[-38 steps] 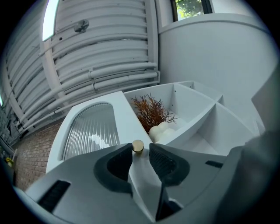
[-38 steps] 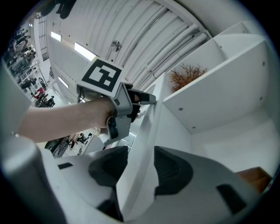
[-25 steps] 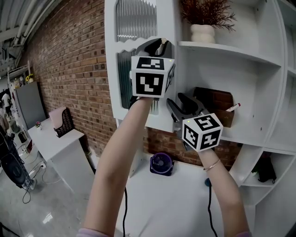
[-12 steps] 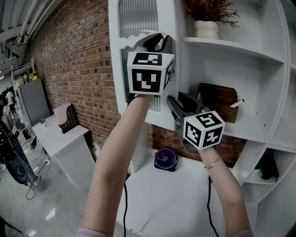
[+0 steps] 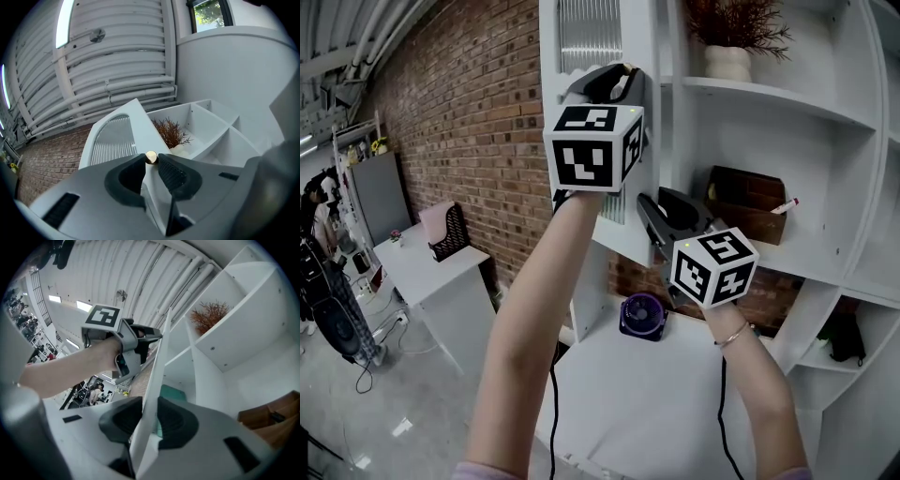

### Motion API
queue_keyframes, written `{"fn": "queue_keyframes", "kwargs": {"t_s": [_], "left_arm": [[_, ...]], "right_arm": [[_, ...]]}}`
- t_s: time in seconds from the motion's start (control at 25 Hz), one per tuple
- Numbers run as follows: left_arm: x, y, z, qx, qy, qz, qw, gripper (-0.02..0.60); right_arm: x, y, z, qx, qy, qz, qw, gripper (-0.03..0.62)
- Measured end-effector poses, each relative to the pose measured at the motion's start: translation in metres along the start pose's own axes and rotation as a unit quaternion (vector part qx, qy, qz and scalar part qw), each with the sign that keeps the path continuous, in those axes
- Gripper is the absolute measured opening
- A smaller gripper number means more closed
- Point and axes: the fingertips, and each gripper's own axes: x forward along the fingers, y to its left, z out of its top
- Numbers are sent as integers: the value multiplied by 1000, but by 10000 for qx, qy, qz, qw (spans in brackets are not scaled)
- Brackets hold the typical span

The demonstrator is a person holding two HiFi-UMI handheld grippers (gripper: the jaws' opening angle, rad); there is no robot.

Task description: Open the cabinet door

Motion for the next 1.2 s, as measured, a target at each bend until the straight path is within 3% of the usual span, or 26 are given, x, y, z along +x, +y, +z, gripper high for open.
{"fn": "queue_keyframes", "kwargs": {"t_s": [1.2], "left_arm": [[-81,57,46,175,-5,230,9996,92]], "right_arm": [[2,112,28,-53,-151,764,9969,104]]}}
